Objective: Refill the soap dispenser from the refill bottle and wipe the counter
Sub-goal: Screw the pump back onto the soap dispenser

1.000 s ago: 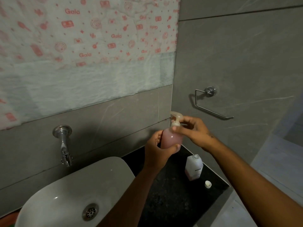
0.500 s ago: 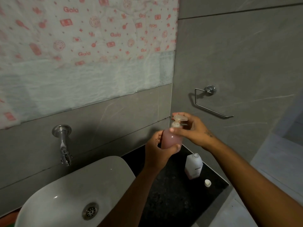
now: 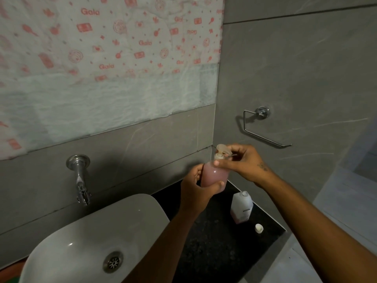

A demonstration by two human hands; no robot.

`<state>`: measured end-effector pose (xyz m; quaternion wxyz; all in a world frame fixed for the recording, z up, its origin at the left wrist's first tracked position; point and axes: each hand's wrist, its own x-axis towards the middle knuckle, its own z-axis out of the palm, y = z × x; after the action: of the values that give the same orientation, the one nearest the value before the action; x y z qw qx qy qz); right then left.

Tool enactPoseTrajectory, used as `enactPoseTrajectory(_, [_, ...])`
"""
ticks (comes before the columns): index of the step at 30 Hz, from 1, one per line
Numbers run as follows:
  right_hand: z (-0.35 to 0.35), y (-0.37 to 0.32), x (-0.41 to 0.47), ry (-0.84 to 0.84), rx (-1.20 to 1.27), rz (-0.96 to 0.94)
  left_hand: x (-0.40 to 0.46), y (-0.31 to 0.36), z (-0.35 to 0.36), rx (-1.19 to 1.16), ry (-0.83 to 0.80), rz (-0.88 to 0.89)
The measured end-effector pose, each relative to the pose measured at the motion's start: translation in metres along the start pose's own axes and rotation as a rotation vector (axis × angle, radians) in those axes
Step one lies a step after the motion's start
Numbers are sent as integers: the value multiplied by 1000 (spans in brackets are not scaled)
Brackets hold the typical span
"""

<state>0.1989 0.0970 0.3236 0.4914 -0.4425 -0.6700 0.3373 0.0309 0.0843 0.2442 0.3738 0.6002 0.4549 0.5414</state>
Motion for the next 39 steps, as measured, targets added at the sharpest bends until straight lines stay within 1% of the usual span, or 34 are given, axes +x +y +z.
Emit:
enactPoseTrajectory(5, [-1, -5, 2, 5, -43, -23, -1, 1, 1, -7, -4, -4])
enactPoseTrajectory(10, [-6, -8, 3, -115, -114, -8, -3, -3, 2, 7, 2, -6])
enactPoseTrajectory(13, [-7, -8, 4, -157, -33, 35, -4, -5, 1, 0, -1, -5])
enactPoseTrajectory(17, [-6, -7, 5, -161, 105, 101, -3, -6, 1, -26, 3, -27])
enactPoseTrajectory(21, [-6, -10, 6, -182, 146, 142, -1, -7, 1, -12, 13, -22])
enactPoseTrajectory(25, [-6, -14, 6, -211, 181, 133, 0, -7, 0, -12, 28, -21])
enactPoseTrajectory(27, [-5, -15, 7, -200, 175, 131, 1, -7, 0, -17, 32, -24])
enactPoseTrajectory(31, [1, -9, 5, -73, 39, 96, 0, -6, 0, -13, 31, -7])
enactPoseTrajectory(32, [1, -8, 4, -74, 35, 92, 0, -5, 0, -5, 29, 6])
enactPoseTrajectory(36, [-3, -2, 3, -173, 84, 92, -2, -5, -1, -4, 32, 12])
enactPoseTrajectory(37, [-2, -1, 3, -161, 53, 91, -2, -6, -1, -4, 28, 7])
enactPoseTrajectory(39, [-1, 2, 4, -88, -55, 62, -3, -7, 1, -2, 25, 1])
